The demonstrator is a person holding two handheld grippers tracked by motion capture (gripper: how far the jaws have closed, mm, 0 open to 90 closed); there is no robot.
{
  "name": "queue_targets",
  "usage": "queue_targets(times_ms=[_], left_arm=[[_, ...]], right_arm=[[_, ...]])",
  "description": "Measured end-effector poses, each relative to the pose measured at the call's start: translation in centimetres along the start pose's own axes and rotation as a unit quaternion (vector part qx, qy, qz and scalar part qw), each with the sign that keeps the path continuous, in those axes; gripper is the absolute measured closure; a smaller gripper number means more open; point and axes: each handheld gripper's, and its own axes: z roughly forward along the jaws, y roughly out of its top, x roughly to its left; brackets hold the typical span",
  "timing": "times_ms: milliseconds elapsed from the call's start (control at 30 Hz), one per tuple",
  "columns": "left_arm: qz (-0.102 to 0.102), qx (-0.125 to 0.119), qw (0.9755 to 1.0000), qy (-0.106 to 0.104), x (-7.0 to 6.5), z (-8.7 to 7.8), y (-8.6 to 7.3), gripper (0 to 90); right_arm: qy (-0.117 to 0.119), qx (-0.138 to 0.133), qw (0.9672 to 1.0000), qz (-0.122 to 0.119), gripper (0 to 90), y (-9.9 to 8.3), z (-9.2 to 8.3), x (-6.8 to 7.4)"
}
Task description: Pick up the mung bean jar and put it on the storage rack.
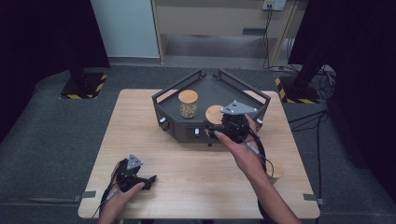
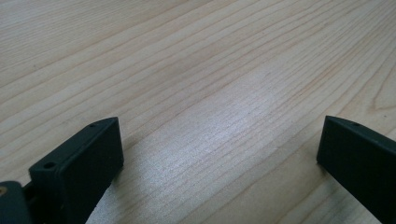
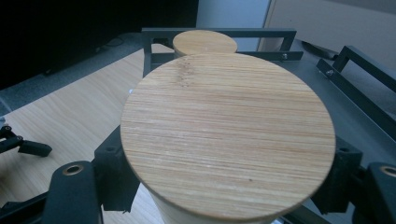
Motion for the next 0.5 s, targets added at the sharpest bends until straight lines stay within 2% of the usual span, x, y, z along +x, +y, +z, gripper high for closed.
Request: queue_targets(times_ms=[500], left_arm=[[0.0,0.0,1.0,0.0,0.0,0.0,0.0,0.0]], right_arm=[[-0.014,-0.001,0.9999,0.006,25.4,1.3,1.2,-0.4]])
